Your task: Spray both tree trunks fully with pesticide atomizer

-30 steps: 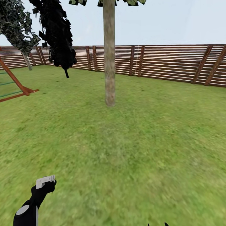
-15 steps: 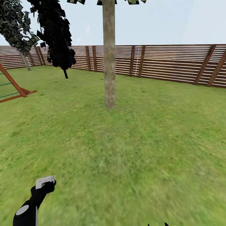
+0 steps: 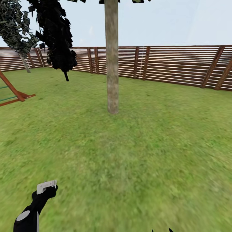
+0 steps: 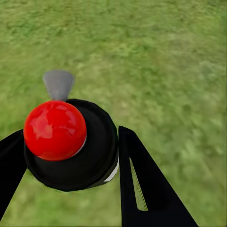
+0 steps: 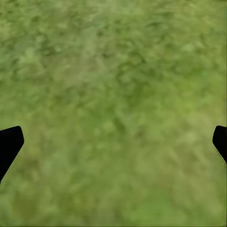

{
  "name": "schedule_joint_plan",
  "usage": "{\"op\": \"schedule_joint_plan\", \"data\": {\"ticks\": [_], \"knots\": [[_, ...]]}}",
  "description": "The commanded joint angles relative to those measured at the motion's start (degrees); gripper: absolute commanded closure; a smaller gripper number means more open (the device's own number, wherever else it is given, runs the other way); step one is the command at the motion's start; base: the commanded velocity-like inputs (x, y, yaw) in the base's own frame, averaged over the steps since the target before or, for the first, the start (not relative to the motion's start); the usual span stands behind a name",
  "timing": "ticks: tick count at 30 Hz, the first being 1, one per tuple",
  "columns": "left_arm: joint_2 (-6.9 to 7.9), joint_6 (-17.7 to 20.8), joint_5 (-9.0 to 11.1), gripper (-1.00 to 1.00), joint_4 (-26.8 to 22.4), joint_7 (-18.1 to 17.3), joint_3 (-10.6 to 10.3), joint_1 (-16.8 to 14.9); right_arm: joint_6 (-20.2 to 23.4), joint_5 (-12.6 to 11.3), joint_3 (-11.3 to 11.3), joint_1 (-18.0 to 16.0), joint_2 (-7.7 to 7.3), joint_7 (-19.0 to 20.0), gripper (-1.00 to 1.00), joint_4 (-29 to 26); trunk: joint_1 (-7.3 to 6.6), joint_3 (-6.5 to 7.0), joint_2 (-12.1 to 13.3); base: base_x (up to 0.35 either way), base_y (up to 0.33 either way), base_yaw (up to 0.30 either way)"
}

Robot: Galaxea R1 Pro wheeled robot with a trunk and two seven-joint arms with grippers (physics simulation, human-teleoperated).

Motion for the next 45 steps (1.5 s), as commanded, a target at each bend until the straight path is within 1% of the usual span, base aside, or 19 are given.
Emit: {"op": "schedule_joint_plan", "data": {"ticks": [1, 45], "knots": [[0.00, 0.0, 0.0, 1.00, 0.0, 0.0, 0.0, 0.0, 0.0, 0.0, 0.0, 0.0, 0.00, 0.0, -1.00, 0.0, 0.00, 0.00, 0.0, 0.339, 0.000, 0.000], [0.00, 0.1, 0.0, 1.00, -0.1, 0.0, 0.1, 0.0, 0.0, 0.0, 0.0, 0.0, 0.00, 0.0, -1.00, 0.0, 0.00, 0.00, 0.0, 0.339, 0.000, 0.000]]}}
